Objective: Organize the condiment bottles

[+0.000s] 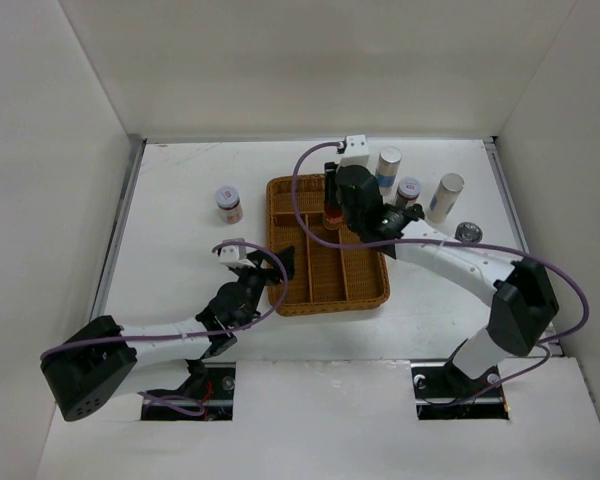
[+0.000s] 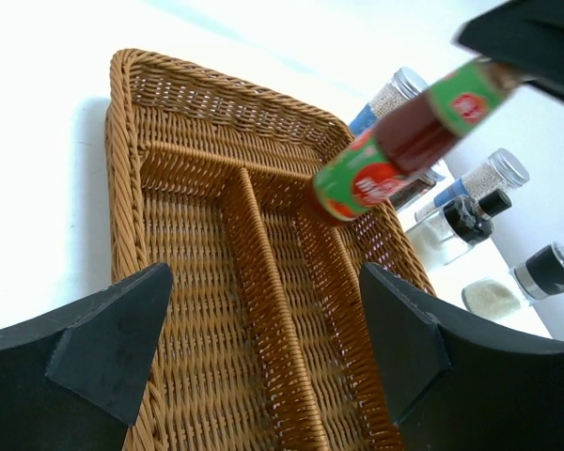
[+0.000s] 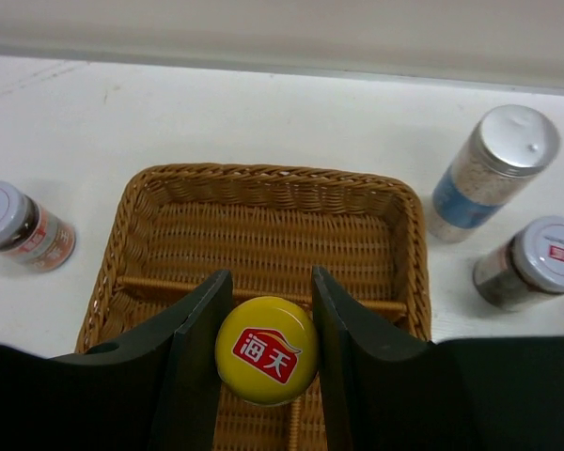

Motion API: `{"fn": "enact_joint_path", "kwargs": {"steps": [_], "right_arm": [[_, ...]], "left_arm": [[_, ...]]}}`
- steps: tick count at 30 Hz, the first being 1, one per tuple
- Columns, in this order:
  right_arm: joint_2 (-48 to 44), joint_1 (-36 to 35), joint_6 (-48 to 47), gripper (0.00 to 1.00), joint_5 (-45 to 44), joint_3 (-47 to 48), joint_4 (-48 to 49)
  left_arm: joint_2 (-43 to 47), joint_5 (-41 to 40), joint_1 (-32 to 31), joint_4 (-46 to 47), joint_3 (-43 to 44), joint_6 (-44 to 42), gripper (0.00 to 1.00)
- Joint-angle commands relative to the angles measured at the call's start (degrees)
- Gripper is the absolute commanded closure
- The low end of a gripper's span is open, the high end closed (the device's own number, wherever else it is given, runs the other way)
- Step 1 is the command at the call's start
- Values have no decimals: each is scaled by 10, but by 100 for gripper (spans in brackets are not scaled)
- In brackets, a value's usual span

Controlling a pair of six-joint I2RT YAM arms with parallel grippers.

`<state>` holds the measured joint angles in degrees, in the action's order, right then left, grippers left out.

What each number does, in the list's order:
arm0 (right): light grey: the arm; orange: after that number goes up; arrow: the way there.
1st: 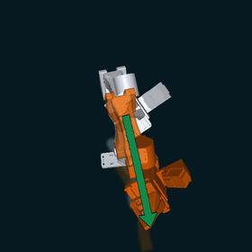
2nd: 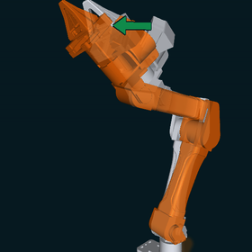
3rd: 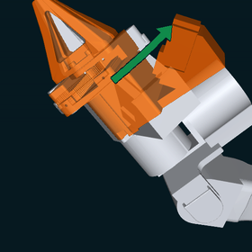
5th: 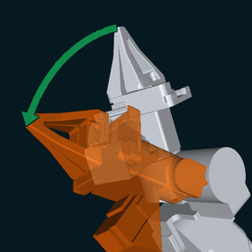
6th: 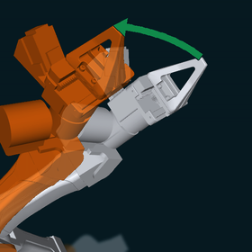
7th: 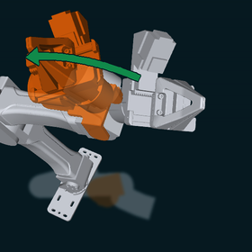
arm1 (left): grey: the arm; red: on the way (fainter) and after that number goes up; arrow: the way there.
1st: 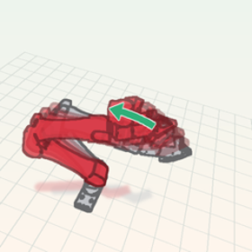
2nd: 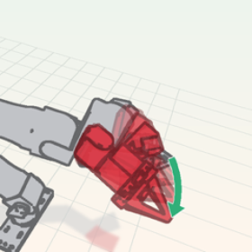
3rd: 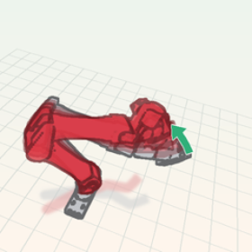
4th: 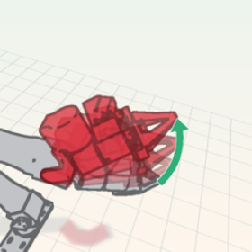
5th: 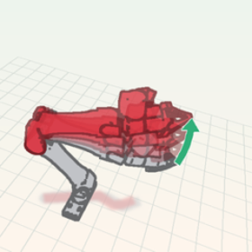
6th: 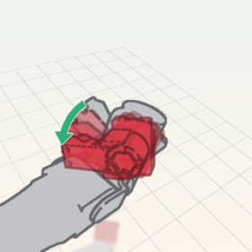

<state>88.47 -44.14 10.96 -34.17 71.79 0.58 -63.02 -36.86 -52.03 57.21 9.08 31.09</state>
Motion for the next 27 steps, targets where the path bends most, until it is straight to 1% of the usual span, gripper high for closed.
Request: {"fn": "enact_joint_path", "kwargs": {"steps": [1, 7, 12, 16, 18, 20, 22, 23, 27], "right_arm": [[9, -7, 11, 74, 19, 61, 101], [57, -7, 22, 74, 28, 63, 115], [81, -9, 26, 74, 28, 43, 132], [91, -17, 27, 71, 23, 15, 152], [94, -20, 27, 67, 22, 2, 162], [93, -25, 27, 57, 21, -7, 166], [81, -28, 28, 43, 20, -15, 166], [73, -29, 30, 39, 19, -18, 166], [12, -29, 31, 28, 21, -38, 165]], "left_arm": [[16, -6, 4, 24, -7, 9, 20], [14, -6, 7, 24, -7, 10, 20], [10, -5, 9, 24, -6, 11, 20], [17, -6, 11, 24, -8, 11, 20], [18, -6, 16, 20, -8, 10, 20], [23, -6, 21, 13, -9, 11, 20], [29, -6, 27, 0, -6, 10, 20], [32, -8, 32, -10, -1, 10, 20], [57, -17, 53, -72, 10, 11, 19]]}}
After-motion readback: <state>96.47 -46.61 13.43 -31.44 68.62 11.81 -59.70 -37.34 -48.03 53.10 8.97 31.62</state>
